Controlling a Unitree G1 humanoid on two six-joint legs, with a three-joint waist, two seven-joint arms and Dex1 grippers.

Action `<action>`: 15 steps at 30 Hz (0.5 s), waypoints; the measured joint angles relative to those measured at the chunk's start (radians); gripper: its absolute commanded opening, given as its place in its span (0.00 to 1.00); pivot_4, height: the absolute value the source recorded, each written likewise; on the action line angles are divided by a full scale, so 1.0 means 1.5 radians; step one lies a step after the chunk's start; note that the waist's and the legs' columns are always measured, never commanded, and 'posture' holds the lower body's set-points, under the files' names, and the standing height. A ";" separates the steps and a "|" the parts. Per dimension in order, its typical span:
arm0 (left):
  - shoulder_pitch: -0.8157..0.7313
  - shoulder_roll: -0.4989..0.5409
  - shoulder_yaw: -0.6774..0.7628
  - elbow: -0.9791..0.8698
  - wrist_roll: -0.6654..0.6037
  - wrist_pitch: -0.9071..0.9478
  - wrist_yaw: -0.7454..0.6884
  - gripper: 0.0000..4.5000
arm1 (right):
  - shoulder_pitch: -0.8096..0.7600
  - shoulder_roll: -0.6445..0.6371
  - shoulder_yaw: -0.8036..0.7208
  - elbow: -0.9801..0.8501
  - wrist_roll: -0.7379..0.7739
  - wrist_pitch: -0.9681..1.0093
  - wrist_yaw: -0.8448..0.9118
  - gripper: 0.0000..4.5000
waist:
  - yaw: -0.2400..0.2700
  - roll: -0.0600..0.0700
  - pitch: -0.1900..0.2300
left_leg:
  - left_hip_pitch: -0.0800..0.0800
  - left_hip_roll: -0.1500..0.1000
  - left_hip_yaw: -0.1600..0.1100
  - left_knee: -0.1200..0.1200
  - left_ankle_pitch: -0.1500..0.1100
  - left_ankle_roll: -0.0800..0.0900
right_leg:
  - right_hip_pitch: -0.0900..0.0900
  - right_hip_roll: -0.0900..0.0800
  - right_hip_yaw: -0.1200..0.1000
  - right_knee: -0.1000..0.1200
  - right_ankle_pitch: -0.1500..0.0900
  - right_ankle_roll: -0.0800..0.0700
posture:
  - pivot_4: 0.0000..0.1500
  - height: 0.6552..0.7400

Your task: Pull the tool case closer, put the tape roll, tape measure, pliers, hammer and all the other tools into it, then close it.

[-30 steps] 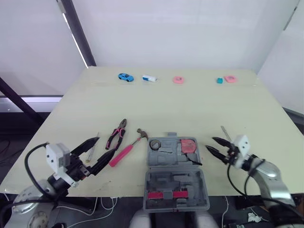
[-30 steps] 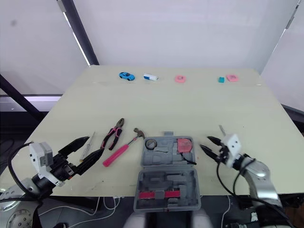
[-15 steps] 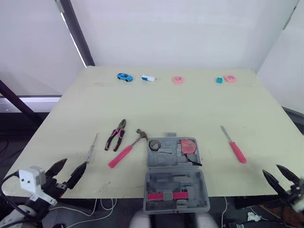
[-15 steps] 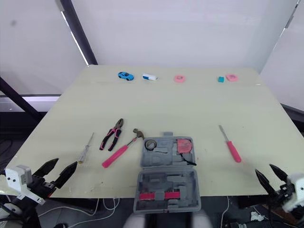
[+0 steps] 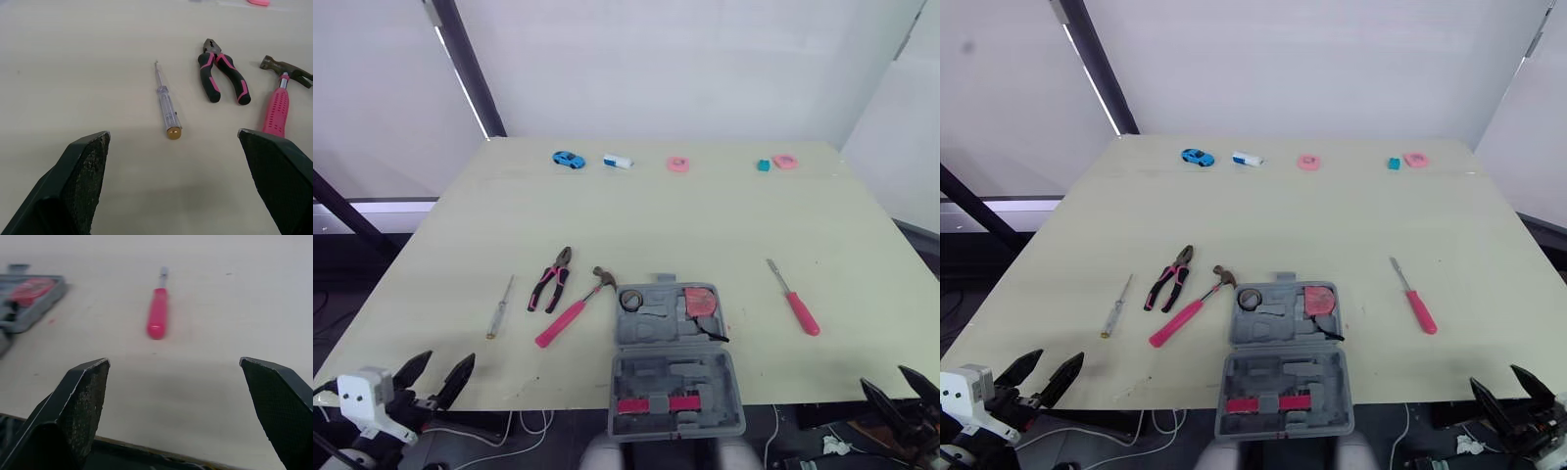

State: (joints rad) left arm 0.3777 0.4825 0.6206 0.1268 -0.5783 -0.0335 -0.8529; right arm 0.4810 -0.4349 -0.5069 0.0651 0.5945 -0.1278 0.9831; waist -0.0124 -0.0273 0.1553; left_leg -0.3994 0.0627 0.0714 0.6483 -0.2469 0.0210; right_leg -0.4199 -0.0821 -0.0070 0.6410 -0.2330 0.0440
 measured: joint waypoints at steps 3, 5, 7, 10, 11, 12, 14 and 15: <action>-0.027 0.003 -0.006 -0.028 0.002 0.010 0.021 1.00 | -0.024 -0.026 0.022 -0.036 0.006 0.031 0.014 1.00 | 0.002 0.001 0.001 | 0.000 0.000 0.000 0.000 0.000 0.000 | 0.000 0.000 -0.002 0.000 0.000 0.000 | 1.00 0.99; -0.059 0.011 -0.020 -0.050 0.013 0.032 0.052 1.00 | -0.044 -0.057 0.047 -0.082 0.018 0.064 0.032 1.00 | 0.003 0.001 0.001 | 0.000 -0.001 0.000 0.000 0.000 0.000 | 0.000 0.003 -0.002 0.000 0.000 0.000 | 1.00 0.99; -0.085 0.021 -0.042 -0.071 0.027 0.059 0.077 1.00 | -0.069 -0.078 0.078 -0.133 0.026 0.091 0.050 1.00 | 0.005 0.000 0.000 | 0.000 -0.001 -0.001 0.000 0.001 0.003 | 0.002 0.005 -0.002 0.000 0.001 -0.002 | 1.00 0.99; -0.111 0.032 -0.069 -0.080 0.050 0.098 0.111 1.00 | -0.108 -0.094 0.109 -0.152 0.021 0.116 0.052 1.00 | 0.005 0.000 0.000 | 0.000 -0.003 0.000 0.000 0.001 0.003 | 0.002 0.005 -0.002 0.000 0.002 -0.003 | 1.00 0.99; -0.136 0.035 -0.087 -0.084 0.059 0.121 0.135 1.00 | -0.139 -0.099 0.130 -0.162 0.018 0.127 0.051 1.00 | 0.006 0.000 0.000 | -0.001 -0.003 0.000 0.001 0.001 0.003 | 0.002 0.006 -0.002 0.000 0.002 -0.003 | 1.00 0.99; -0.143 0.036 -0.093 -0.088 0.061 0.128 0.140 1.00 | -0.147 -0.099 0.134 -0.167 0.017 0.128 0.051 1.00 | 0.006 0.000 0.000 | -0.001 -0.003 0.000 0.001 0.001 0.003 | 0.002 0.006 -0.002 0.000 0.002 -0.003 | 1.00 0.99; -0.164 0.042 -0.108 -0.099 0.071 0.148 0.157 1.00 | -0.172 -0.106 0.152 -0.178 0.009 0.134 0.050 1.00 | 0.007 0.000 0.000 | -0.001 -0.003 0.000 0.001 0.001 0.003 | 0.002 0.006 -0.003 0.000 0.002 -0.003 | 1.00 0.99; -0.179 0.047 -0.116 -0.102 0.078 0.161 0.167 1.00 | -0.186 -0.109 0.161 -0.183 0.003 0.140 0.050 1.00 | 0.008 0.000 0.000 | -0.001 -0.003 0.000 0.001 0.002 0.003 | 0.002 0.006 -0.003 0.000 0.002 -0.003 | 1.00 0.99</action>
State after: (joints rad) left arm 0.1098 0.5523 0.4469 -0.0259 -0.4609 0.2076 -0.6029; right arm 0.2027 -0.5983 -0.2658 -0.2091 0.5994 0.0827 1.0577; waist -0.0009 -0.0279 0.1553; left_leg -0.4004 0.0580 0.0716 0.6492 -0.2446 0.0250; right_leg -0.4164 -0.0724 -0.0110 0.6415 -0.2302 0.0397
